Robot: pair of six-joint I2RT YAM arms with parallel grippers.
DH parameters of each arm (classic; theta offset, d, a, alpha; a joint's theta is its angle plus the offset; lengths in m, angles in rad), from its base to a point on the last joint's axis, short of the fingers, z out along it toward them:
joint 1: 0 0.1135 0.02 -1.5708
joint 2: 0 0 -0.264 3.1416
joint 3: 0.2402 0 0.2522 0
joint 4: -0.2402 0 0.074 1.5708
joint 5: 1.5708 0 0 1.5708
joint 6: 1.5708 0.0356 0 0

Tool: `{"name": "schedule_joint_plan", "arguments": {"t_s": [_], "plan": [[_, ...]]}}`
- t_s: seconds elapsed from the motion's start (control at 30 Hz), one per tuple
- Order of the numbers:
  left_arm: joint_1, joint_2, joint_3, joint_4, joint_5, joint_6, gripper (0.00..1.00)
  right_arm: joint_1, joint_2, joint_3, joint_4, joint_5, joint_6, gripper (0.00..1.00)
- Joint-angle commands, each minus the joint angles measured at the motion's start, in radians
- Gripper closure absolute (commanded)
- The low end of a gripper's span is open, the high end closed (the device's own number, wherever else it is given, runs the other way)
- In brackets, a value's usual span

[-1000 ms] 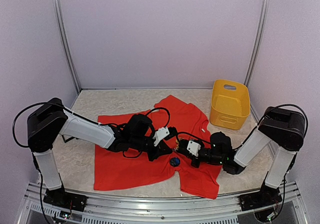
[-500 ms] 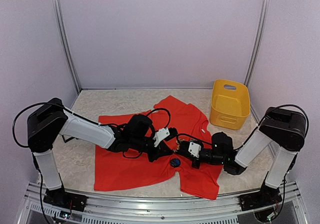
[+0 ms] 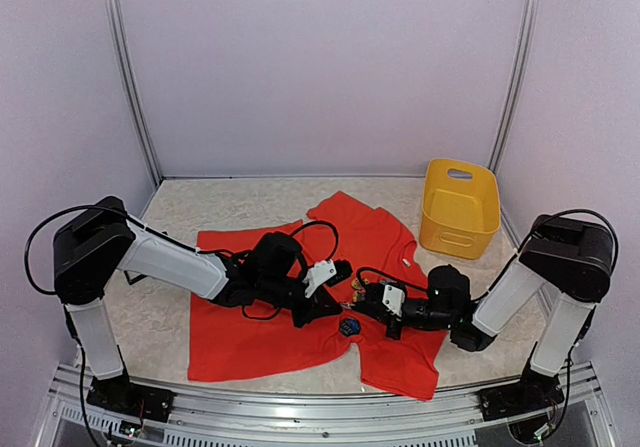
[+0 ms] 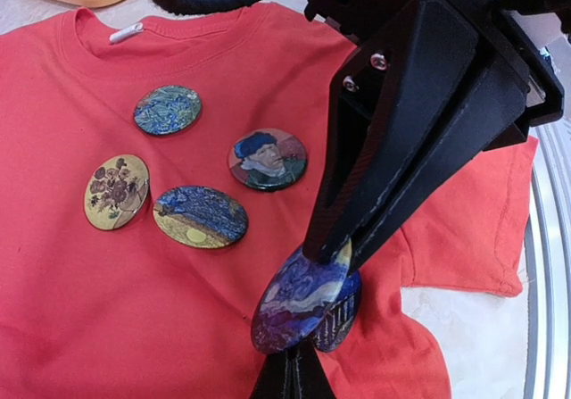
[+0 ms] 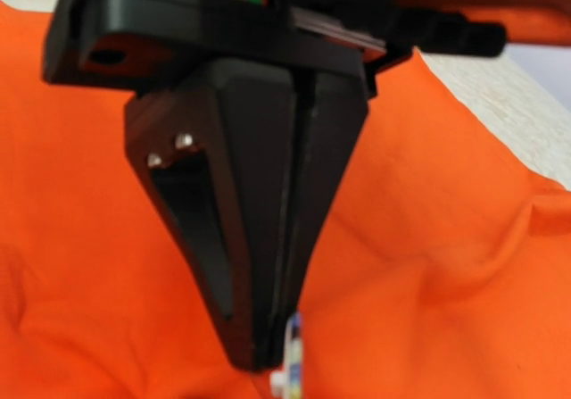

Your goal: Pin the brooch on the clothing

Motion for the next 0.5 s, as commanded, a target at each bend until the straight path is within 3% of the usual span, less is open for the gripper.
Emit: {"name": "schedule_joint_plan", "arguments": {"t_s": [0.0,0.13,0.47], "plan": [[0.01,-0.053,-0.012,0.062,0.003,-0.002,1.0,0.012,0.015,-0.021,0.022,-0.012,0.009,1.0],[0.009,-0.058,-0.011,0.066,0.016,-0.004,1.0,0.013,0.028,-0.022,0.026,0.1,-0.023,1.0],[0.009,-0.048,-0.006,0.069,0.017,-0.008,1.0,0.028,0.026,-0.023,0.049,0.046,0.0,1.0]]}}
